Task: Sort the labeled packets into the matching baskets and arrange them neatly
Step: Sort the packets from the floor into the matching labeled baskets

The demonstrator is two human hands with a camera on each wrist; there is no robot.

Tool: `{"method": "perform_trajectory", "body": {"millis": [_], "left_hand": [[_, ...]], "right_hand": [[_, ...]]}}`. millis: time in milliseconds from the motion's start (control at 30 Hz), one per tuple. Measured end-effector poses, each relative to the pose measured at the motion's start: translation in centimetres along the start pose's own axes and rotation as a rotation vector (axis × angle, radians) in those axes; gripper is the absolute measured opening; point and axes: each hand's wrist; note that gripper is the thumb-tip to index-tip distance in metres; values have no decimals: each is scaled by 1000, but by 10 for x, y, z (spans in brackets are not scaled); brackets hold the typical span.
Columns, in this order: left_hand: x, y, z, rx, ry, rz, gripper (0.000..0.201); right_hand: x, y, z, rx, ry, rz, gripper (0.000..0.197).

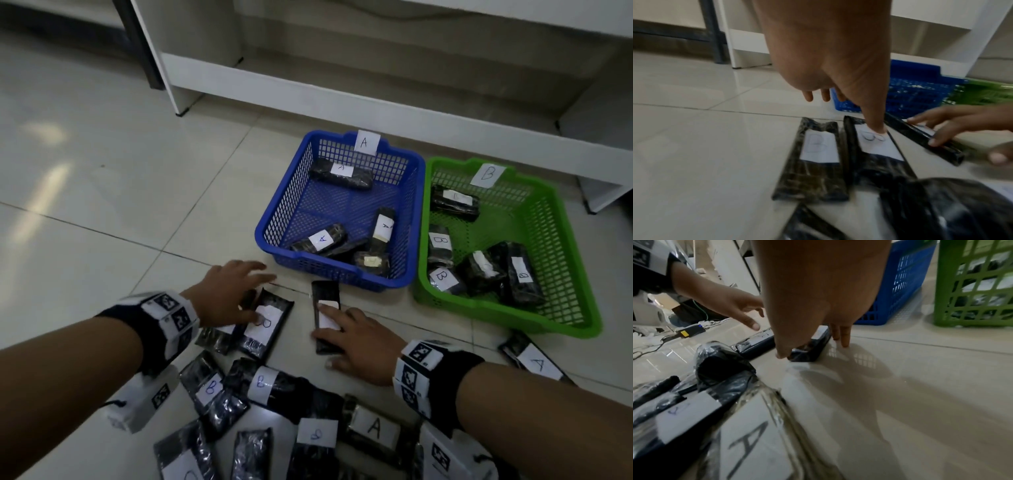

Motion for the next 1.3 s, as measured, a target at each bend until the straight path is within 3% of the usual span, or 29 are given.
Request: {"method": "perform_trajectory", "body": {"millis": [133, 233, 333, 500, 633, 867, 1067, 1200, 1300], "left_hand": [[-29, -3, -8, 215, -114, -76, 92], [-45, -7, 2, 223, -79, -32, 97], [-55, -9, 15, 209, 125, -27, 81], [-80, -11, 33, 261, 307, -100, 52], [-102, -17, 60, 306, 435, -154, 43], [-152, -34, 114, -8, 839, -119, 27], [-213, -76, 134, -292, 1158, 35, 43], [-241, -111, 129, -380, 1137, 75, 45], [-256, -140, 124, -458, 1101, 96, 37]], "right_hand": [[6, 11, 4, -43, 28, -28, 30], [6, 23, 4, -64, -33, -84, 58], [2, 38, 9, -113, -55, -116, 81], [-10, 57, 23, -204, 118, -126, 74], [-20, 81, 35, -254, 156, -117, 70], [-55, 146, 61, -439, 52, -201, 65], [-106, 182, 76, -716, -110, -576, 60], [-134, 202, 81, -753, -287, -768, 47], [-149, 211, 77, -635, -330, -791, 46]]}}
Point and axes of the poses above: each hand's wrist, its own y-axis away from the middle knuckle, its own z-axis out of the back of the hand, x = y × z, and after that the axes turned 3 degrees about -y, right-handed
